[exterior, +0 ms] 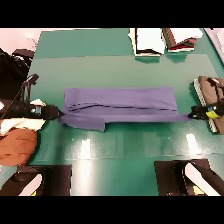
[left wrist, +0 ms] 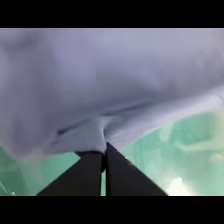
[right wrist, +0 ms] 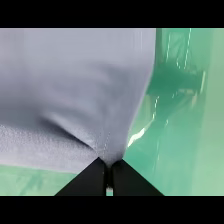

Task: Fold the shirts.

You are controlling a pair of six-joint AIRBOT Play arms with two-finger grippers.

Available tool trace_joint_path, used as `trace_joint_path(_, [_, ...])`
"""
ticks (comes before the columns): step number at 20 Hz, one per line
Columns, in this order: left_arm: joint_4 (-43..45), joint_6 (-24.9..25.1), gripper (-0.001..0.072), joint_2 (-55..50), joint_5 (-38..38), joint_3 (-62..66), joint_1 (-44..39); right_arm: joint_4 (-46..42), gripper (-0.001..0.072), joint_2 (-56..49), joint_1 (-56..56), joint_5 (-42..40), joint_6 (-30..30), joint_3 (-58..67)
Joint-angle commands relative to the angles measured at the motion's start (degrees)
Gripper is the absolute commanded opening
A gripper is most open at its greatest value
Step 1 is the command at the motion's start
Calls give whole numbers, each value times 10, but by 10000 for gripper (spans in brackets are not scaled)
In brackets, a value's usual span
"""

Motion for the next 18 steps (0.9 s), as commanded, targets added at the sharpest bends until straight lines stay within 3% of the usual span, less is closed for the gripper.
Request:
trace_joint_path(1, [9, 39, 25, -147, 68, 80, 2, 1, 18, -102, 54, -44, 31, 88])
trace_joint_path(6, [20, 49, 25, -321, 87, 223, 2, 11, 18, -262, 97, -55, 63, 217])
trace_joint_path(12, [18, 49, 40, -366, 134, 267, 2, 30, 22, -353, 96, -48, 64, 303])
trace_joint_path(13, [18, 47, 273, -366, 133, 267, 2, 46, 53, -358, 90, -53, 53, 309])
trace_joint_path(14, [16, 26, 450, -366, 133, 267, 2, 71, 209, -361, 85, -56, 41, 316])
trace_joint_path(15, [13, 11, 429, -365, 126, 267, 2, 89, 362, -361, 76, -59, 38, 320])
trace_joint_path(18, [-1, 10, 428, -365, 90, 267, 1, 133, 414, -354, 39, -41, -9, 309])
